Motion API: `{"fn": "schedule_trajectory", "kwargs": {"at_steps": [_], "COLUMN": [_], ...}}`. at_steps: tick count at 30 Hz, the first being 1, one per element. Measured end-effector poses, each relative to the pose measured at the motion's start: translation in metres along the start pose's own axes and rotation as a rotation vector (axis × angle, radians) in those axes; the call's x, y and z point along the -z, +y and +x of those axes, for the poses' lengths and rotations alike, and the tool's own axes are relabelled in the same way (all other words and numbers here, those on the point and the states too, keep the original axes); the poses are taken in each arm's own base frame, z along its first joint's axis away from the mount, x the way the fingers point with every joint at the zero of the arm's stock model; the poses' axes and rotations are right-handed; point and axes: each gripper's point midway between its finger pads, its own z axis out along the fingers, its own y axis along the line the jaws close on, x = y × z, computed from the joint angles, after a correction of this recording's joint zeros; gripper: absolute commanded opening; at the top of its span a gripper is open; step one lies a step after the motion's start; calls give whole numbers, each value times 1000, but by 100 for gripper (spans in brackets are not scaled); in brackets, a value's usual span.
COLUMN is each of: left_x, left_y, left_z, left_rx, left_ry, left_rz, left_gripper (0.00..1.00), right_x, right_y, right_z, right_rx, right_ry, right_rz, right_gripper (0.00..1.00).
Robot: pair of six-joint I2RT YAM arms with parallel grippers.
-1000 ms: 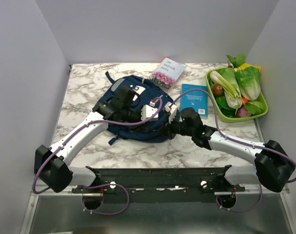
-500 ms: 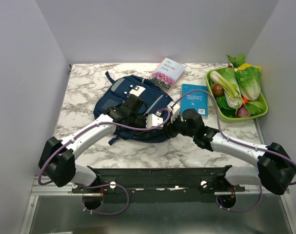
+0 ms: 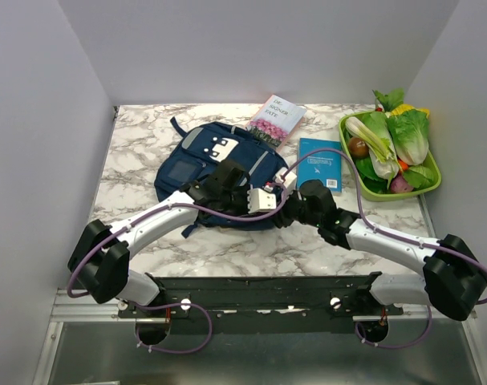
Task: Pack the student bag
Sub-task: Zip the student bag at the center of the board.
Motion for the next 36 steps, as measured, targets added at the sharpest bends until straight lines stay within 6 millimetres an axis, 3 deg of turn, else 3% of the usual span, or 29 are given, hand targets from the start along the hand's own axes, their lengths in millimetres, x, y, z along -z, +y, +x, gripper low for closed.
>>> {"fn": "schedule_trajectory", "kwargs": {"at_steps": [6, 9, 10, 13, 22, 30, 33, 36], "left_x": [0, 3, 5, 13, 26, 5, 1, 2], "left_y": [4, 4, 5, 11, 24, 24, 27, 38], "left_z": [0, -3, -5, -16, -35, -22, -20, -23], "left_rx": [-10, -5, 1, 16, 34, 53, 54, 51], "left_ry": [12, 9, 6, -8, -46, -5, 0, -4], "left_rz": [-28, -33, -36, -50, -101, -75, -83, -133], "left_gripper": [2, 22, 34, 41, 42, 49, 41, 20], "right_x": [-2, -4, -5, -5, -4, 3, 4, 5], "right_y": [-1, -1, -1, -1, 0, -1, -2, -3], "right_z": [8, 14, 16, 18, 21, 22, 26, 26], "right_rx": [-10, -21, -24, -31, -46, -74, -91, -102], "right_ry": [21, 36, 40, 44, 43, 31, 43, 38], "right_rz": [2, 3, 3, 3, 5, 18, 31, 34], "right_gripper": [44, 43, 43, 42, 41, 41, 40, 40]}}
